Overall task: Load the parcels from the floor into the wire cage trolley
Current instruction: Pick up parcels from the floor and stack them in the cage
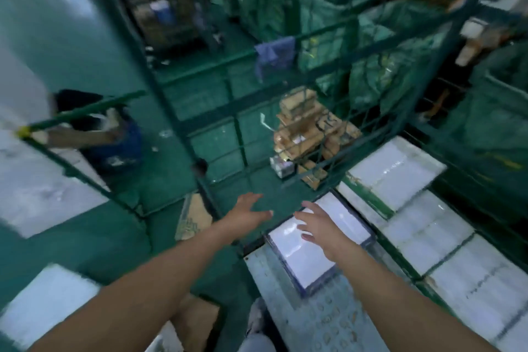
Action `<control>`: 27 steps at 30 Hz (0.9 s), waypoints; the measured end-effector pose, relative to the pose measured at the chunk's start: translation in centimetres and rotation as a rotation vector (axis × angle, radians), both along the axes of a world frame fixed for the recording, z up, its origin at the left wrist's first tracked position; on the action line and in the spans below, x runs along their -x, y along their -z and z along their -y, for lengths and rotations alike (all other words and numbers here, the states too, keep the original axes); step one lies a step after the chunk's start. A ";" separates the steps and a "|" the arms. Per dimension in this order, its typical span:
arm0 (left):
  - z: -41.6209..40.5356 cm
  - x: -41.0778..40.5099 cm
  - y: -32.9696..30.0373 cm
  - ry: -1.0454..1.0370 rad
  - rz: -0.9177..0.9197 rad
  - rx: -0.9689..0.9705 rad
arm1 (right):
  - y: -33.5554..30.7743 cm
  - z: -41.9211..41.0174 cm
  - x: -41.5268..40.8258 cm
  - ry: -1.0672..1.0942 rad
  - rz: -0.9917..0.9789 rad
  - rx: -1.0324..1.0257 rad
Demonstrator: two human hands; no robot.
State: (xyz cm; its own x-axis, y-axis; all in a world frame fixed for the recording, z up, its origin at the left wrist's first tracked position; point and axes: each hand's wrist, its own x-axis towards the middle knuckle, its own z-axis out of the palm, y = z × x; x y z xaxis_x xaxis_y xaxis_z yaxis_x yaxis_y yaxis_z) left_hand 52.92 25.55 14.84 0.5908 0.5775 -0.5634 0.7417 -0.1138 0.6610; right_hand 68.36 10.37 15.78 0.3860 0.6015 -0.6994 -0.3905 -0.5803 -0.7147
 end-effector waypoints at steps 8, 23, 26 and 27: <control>4.7 13.9 -8.3 -0.491 0.201 -0.040 | -7.8 -3.5 11.7 -0.428 0.107 -0.100; 6.9 33.2 -7.8 -1.137 0.337 0.045 | -8.0 -9.9 29.4 -1.029 0.104 -0.112; 4.8 35.8 -6.2 -1.208 0.372 0.074 | -7.3 -12.7 31.8 -1.099 0.117 -0.084; 4.0 36.6 -5.9 -1.232 0.385 0.092 | -7.1 -13.9 32.5 -1.115 0.127 -0.069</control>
State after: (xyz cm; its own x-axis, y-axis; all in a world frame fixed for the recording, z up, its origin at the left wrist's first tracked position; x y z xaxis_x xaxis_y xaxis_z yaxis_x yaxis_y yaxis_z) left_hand 16.37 21.56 20.77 -0.1680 0.8225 -0.5434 0.0864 0.5614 0.8230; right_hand 35.82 24.28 22.85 -0.3257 0.6915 -0.6449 0.3999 -0.5173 -0.7566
